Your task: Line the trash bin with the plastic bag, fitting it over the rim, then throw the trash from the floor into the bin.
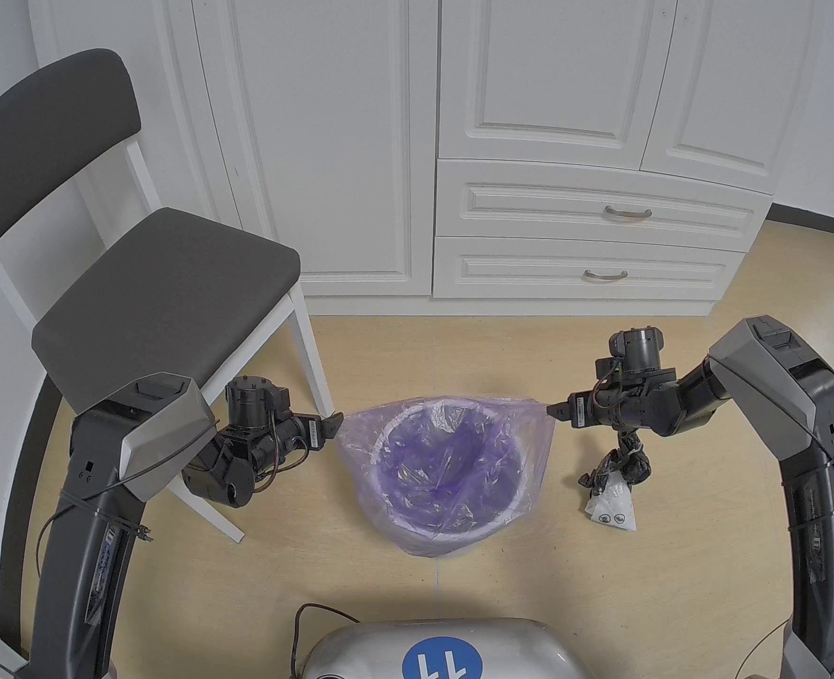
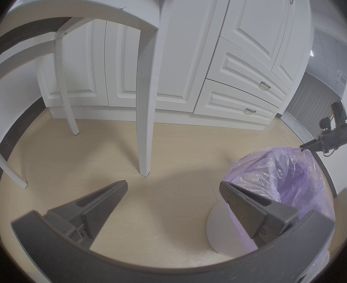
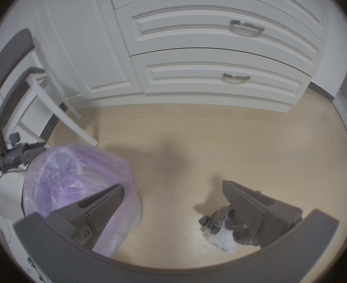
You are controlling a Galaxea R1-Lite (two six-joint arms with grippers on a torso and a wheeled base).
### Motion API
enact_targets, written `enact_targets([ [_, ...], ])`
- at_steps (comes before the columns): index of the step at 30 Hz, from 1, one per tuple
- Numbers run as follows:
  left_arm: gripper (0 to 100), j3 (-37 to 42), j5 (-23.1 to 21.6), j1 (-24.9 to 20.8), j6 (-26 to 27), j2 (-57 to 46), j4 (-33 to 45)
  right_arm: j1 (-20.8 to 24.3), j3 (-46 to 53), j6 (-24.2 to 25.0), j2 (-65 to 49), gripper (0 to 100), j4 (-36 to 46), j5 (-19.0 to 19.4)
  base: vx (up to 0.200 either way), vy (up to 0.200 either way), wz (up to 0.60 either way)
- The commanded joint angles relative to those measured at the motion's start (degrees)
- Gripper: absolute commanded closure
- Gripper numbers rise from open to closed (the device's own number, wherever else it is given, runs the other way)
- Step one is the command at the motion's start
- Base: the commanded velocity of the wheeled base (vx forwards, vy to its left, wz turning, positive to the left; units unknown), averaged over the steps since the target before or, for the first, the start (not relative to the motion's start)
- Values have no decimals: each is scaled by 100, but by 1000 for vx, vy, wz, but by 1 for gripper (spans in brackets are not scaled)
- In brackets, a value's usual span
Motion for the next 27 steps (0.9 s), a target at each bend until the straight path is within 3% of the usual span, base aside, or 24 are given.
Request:
enact_targets([
  [1, 0, 31, -4, 10, 5, 8, -24, 295, 548, -82, -228, 0, -396, 366, 0, 0, 0],
  [6, 0, 31, -13, 10, 5, 17, -33, 462, 530, 129, 299, 0, -1513, 384, 0, 0, 0],
  [13, 0, 66, -39, 10, 5, 34, -147, 840, 864, 358, -17, 0, -1688, 384, 0, 0, 0],
  [18, 0, 66, -30, 10, 5, 43, -156, 1358, 741, 534, 158, 0, -1627, -267, 0, 0, 0],
  [19, 0, 66, -30, 10, 5, 43, -156, 1473, 565, 542, 211, 0, -1627, -592, 0, 0, 0],
  [27, 0, 66, -30, 10, 5, 61, -156, 1780, 811, 393, 229, 0, -1601, -1075, 0, 0, 0],
])
